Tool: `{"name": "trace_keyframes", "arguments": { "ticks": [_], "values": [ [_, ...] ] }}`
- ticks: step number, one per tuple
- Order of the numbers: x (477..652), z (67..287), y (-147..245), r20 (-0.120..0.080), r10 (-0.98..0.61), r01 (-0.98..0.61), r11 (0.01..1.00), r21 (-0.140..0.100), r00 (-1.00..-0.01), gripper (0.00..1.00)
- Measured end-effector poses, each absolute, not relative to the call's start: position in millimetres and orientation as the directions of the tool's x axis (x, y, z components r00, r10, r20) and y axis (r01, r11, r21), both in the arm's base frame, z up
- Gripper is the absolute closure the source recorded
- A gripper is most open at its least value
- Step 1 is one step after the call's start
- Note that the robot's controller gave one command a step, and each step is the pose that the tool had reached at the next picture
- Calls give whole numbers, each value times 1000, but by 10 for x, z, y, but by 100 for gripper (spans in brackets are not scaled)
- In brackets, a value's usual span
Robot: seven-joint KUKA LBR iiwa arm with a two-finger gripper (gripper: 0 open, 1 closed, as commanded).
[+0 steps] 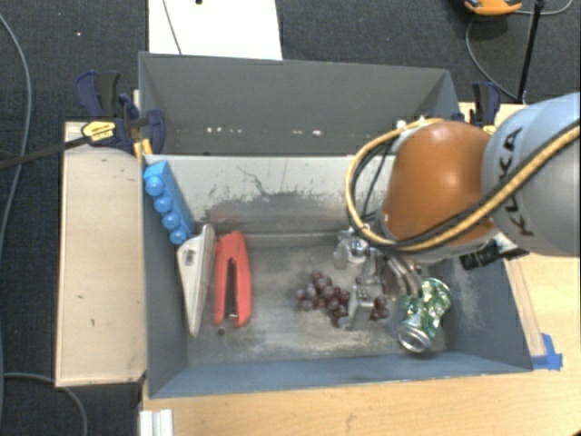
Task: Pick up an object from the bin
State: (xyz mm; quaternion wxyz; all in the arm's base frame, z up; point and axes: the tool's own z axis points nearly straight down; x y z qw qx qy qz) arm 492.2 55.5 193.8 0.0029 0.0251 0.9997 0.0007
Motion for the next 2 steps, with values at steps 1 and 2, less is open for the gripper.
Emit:
{"name": "trace_keyframes", "arguments": {
  "ticks": [1, 2],
  "values": [
    [4850, 1512, 554, -4, 74, 74, 997, 2, -997, 0],
    [5083, 1181, 627, -11, -24, -24, 1000, 2, -1000, 0]
  ]
}}
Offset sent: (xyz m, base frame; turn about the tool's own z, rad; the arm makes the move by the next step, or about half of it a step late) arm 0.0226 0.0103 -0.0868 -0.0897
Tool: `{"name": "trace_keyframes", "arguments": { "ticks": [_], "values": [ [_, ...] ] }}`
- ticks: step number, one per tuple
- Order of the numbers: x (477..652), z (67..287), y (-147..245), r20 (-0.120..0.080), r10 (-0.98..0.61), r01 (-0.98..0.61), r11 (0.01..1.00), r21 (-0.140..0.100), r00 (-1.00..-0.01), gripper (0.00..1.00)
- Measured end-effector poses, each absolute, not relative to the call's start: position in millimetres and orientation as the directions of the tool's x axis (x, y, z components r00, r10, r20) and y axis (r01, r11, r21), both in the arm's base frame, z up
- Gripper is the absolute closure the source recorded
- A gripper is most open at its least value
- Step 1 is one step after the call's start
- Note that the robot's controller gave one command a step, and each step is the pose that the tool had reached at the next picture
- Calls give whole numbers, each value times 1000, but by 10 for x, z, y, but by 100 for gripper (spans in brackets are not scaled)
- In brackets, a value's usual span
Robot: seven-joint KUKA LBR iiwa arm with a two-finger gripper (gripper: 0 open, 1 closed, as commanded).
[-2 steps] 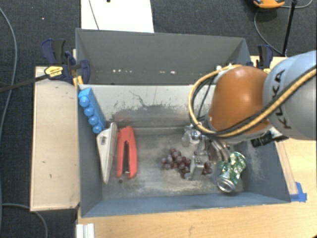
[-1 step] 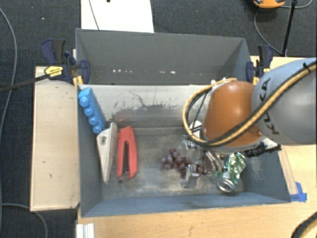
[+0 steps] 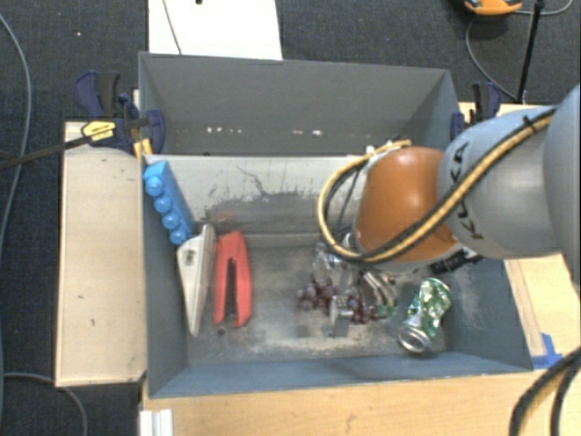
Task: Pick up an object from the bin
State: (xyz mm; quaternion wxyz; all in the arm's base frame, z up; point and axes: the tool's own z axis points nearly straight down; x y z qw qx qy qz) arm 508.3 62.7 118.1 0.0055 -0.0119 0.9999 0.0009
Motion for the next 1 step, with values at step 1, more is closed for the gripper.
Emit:
{"name": "trace_keyframes", "arguments": {
  "ticks": [1],
  "values": [
    [5101, 1052, 482, -5, -54, -54, 999, 2, -999, 0]
  ]
}}
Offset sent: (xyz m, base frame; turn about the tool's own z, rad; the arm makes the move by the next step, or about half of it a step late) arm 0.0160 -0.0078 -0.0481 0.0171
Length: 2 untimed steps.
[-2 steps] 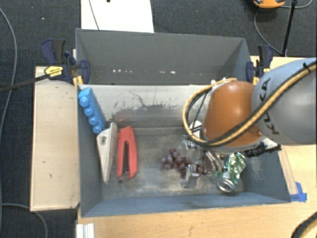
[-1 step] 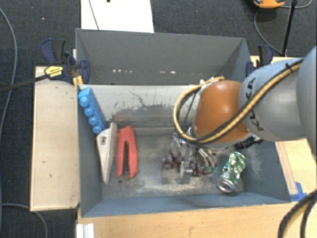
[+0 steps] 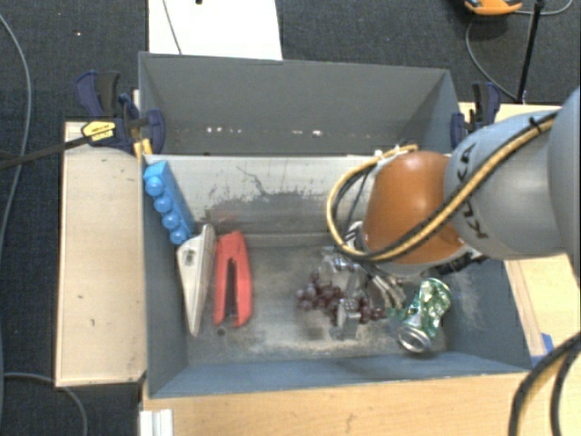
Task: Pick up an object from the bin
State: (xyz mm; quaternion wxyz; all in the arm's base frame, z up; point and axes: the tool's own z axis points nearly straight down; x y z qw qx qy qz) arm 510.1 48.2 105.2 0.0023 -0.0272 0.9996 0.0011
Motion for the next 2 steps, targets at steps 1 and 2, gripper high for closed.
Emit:
{"name": "trace_keyframes", "arguments": {
  "ticks": [1, 2],
  "values": [
    [5258, 715, 559, -17, -5, -5, 1000, 4, -1000, 100],
    [5258, 715, 559, -16, -5, -5, 1000, 4, -1000, 100]
  ]
}}
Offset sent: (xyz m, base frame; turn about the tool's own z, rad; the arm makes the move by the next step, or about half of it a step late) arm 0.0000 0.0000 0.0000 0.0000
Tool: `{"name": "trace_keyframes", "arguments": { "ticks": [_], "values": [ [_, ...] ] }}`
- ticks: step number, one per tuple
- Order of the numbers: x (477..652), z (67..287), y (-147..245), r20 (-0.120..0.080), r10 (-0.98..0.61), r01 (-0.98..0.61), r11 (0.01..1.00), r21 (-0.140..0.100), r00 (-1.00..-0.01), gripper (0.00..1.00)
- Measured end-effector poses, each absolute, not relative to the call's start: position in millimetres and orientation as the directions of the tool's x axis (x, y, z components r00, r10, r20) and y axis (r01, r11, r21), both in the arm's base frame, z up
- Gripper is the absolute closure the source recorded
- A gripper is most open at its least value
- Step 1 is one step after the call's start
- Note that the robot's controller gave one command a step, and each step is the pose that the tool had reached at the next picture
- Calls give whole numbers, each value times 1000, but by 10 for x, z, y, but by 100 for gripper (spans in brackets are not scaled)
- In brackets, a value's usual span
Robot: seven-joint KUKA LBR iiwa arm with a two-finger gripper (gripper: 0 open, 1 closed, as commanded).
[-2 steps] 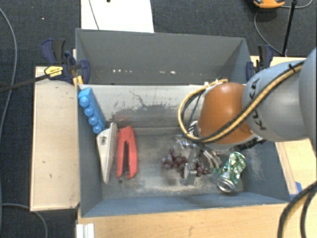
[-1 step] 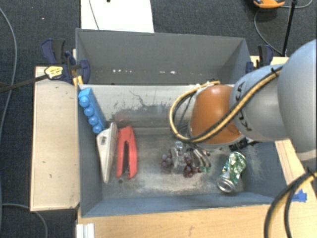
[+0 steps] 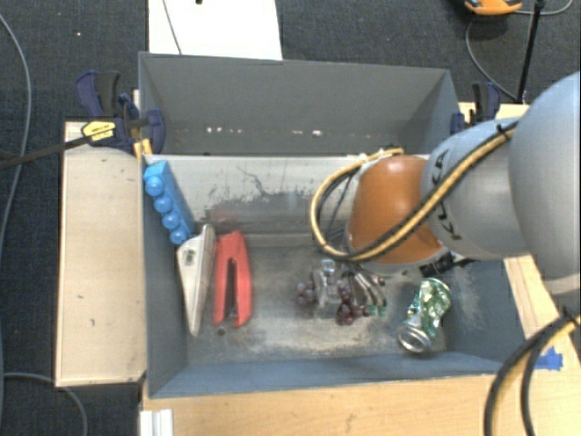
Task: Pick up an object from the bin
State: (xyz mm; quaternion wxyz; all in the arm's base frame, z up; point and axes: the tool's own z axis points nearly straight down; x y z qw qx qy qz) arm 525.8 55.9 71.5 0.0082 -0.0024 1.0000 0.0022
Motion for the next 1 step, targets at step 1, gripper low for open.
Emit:
{"name": "trace_keyframes", "arguments": {
  "ticks": [1],
  "values": [
    [5240, 1000, 563, -13, -18, -18, 1000, 4, -1000, 100]
  ]
}}
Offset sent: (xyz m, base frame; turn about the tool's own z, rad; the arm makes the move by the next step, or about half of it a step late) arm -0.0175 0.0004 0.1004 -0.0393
